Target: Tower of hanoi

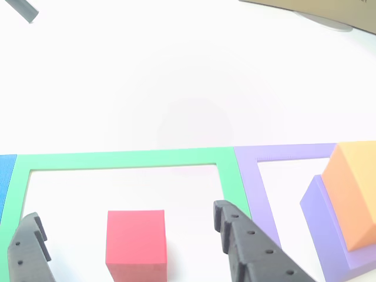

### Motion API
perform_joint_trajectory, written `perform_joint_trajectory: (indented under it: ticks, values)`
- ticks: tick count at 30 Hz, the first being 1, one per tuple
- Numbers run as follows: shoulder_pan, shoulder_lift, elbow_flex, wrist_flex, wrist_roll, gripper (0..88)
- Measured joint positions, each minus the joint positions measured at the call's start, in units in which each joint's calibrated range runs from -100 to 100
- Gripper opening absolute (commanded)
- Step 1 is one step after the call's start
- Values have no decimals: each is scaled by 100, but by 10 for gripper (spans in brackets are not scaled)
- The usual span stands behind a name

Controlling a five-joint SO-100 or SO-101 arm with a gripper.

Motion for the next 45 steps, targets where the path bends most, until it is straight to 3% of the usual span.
perform_joint_trajectory:
  ticks: [17,45]
  values:
    - [59,211,283,-451,0,284]
    - [-363,211,328,-540,0,184]
